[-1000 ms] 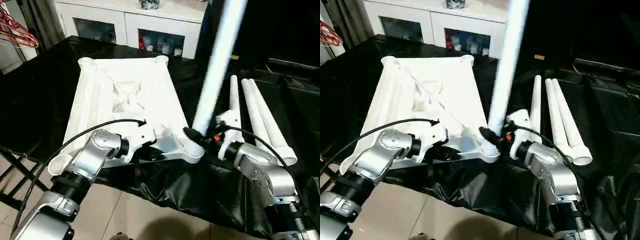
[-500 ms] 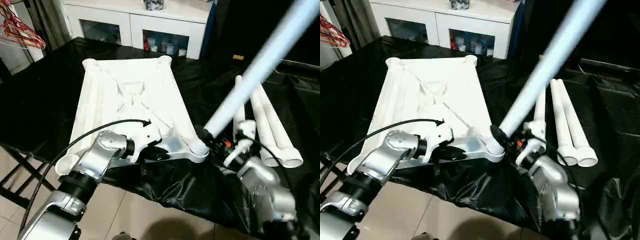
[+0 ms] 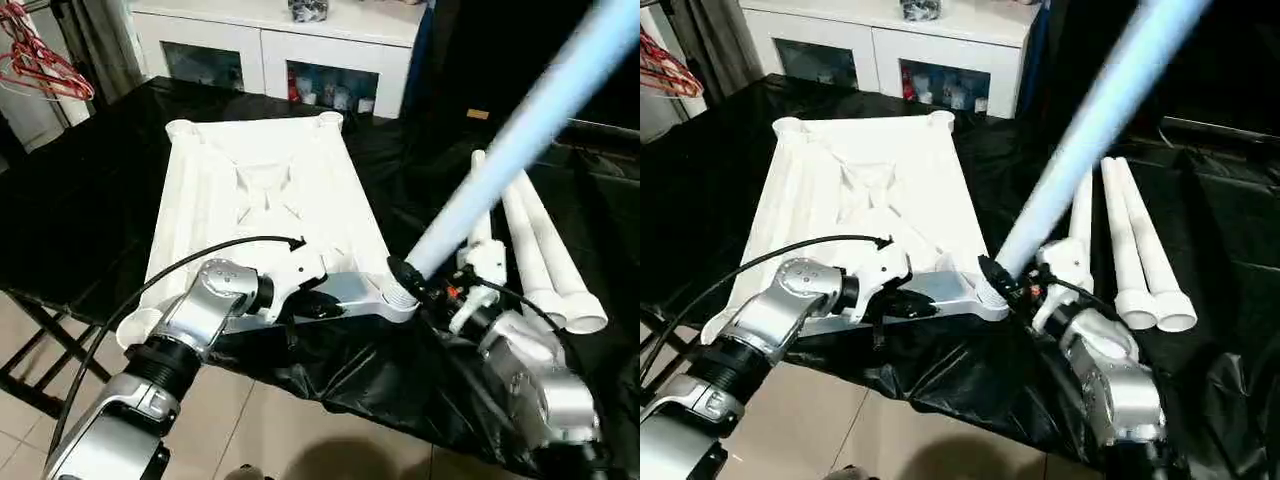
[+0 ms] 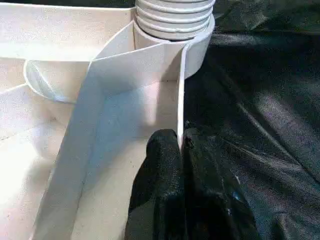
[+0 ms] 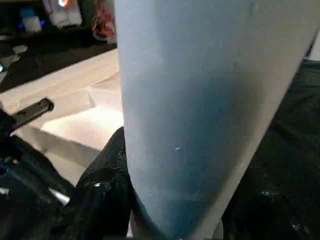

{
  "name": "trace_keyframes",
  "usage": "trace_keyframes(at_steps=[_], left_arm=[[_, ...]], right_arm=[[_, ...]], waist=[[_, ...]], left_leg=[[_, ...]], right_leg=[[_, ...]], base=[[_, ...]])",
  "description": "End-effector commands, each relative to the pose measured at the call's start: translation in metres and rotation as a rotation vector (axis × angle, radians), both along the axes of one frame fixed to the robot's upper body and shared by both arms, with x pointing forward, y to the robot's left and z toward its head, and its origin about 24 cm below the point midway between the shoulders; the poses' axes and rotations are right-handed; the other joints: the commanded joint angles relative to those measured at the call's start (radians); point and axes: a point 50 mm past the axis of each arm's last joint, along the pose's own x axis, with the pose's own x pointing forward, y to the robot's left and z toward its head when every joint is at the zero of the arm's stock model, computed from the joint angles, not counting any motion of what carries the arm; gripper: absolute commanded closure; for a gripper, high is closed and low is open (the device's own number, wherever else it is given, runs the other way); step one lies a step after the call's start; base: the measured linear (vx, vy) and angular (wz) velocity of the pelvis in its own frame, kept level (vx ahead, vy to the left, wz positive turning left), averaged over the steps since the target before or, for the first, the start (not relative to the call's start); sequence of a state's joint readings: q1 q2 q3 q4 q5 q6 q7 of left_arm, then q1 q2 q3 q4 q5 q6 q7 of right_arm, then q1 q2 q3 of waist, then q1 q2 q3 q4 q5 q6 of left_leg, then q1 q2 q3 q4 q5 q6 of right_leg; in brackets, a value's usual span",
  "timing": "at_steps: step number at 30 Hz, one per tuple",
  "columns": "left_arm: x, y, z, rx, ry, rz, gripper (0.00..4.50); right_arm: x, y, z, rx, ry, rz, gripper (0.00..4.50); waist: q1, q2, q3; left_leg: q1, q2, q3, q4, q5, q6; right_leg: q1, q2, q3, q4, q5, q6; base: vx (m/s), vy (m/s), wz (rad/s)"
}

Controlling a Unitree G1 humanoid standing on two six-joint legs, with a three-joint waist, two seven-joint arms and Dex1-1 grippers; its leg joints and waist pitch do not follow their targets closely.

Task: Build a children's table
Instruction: Insert table leg to table base

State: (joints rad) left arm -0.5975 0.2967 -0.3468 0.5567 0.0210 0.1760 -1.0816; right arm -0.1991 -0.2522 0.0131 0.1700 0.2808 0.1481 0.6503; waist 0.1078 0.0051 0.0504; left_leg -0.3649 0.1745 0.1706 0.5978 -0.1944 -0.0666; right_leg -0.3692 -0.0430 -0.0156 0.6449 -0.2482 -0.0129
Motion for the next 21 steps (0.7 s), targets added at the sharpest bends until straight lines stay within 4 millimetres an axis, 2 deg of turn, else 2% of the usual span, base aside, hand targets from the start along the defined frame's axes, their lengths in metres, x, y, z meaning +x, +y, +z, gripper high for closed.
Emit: trace_keyframes(at_steps=[1,4,6,9,11,13,14,18,21], left_arm=[[0.009,0.001,0.013,-0.01,-0.063,0.026,4.5],[0.007,0.002,0.013,0.002,-0.055,-0.005,4.5],[0.007,0.003,0.013,0.007,-0.052,-0.021,4.5],[0.005,0.004,0.014,0.021,-0.043,-0.07,4.5],[0.004,0.005,0.015,0.036,-0.038,-0.105,4.5],[0.003,0.008,0.017,0.049,-0.031,-0.145,4.5],[0.003,0.008,0.018,0.051,-0.029,-0.152,4.5],[0.001,0.013,0.021,0.07,-0.002,-0.201,4.5],[0.002,0.015,0.021,0.087,-0.005,-0.207,4.5]], right_arm=[[-0.009,0.002,-0.03,-0.072,0.162,0.054,2.61],[-0.006,0.004,-0.031,-0.098,0.177,0.124,2.61],[-0.005,0.005,-0.031,-0.108,0.181,0.152,2.61],[-0.004,0.008,-0.032,-0.13,0.201,0.243,2.61],[-0.004,0.009,-0.034,-0.146,0.218,0.319,2.61],[-0.005,0.011,-0.036,-0.159,0.238,0.396,2.61],[-0.005,0.011,-0.036,-0.159,0.243,0.411,2.61],[-0.013,0.01,-0.041,-0.152,0.28,0.542,2.61],[-0.016,0.01,-0.042,-0.165,0.28,0.569,2.61]], waist=[[-0.001,-0.004,-0.045],[-0.004,-0.008,-0.045],[-0.007,-0.006,-0.045],[-0.012,-0.009,-0.048],[-0.017,-0.007,-0.05],[-0.017,-0.007,-0.052],[-0.017,-0.01,-0.053],[-0.013,-0.011,-0.053],[-0.013,-0.009,-0.055]], left_leg=[[0.009,0.056,-0.023,-0.082,-0.208,0.017],[0.008,0.057,-0.024,-0.082,-0.202,0.021],[0.007,0.057,-0.023,-0.082,-0.199,0.023],[0.005,0.057,-0.023,-0.08,-0.174,0.031],[0.003,0.056,-0.022,-0.077,-0.155,0.043],[0.004,0.057,-0.022,-0.076,-0.144,0.048],[0.004,0.057,-0.022,-0.075,-0.139,0.055],[0.008,0.06,-0.02,-0.076,-0.138,0.064],[0.011,0.063,-0.021,-0.079,-0.145,0.062]], right_leg=[[0.026,-0.1,0.047,-0.105,-0.193,-0.176],[0.027,-0.101,0.047,-0.105,-0.196,-0.176],[0.026,-0.102,0.048,-0.106,-0.191,-0.179],[0.03,-0.1,0.045,-0.099,-0.135,-0.193],[0.032,-0.098,0.044,-0.095,-0.073,-0.209],[0.033,-0.098,0.043,-0.092,-0.038,-0.218],[0.035,-0.099,0.042,-0.089,-0.013,-0.228],[0.036,-0.1,0.04,-0.088,0.01,-0.245],[0.035,-0.1,0.038,-0.088,0.026,-0.253]], base=[[0.0,0.0,0.0],[0.0,0.0,0.0],[0.0,0.0,0.0],[0.0,0.0,0.0],[0.0,0.0,0.0],[0.0,0.0,0.0],[0.0,0.0,0.0],[0.0,0.0,0.0],[0.0,0.0,0.0]])
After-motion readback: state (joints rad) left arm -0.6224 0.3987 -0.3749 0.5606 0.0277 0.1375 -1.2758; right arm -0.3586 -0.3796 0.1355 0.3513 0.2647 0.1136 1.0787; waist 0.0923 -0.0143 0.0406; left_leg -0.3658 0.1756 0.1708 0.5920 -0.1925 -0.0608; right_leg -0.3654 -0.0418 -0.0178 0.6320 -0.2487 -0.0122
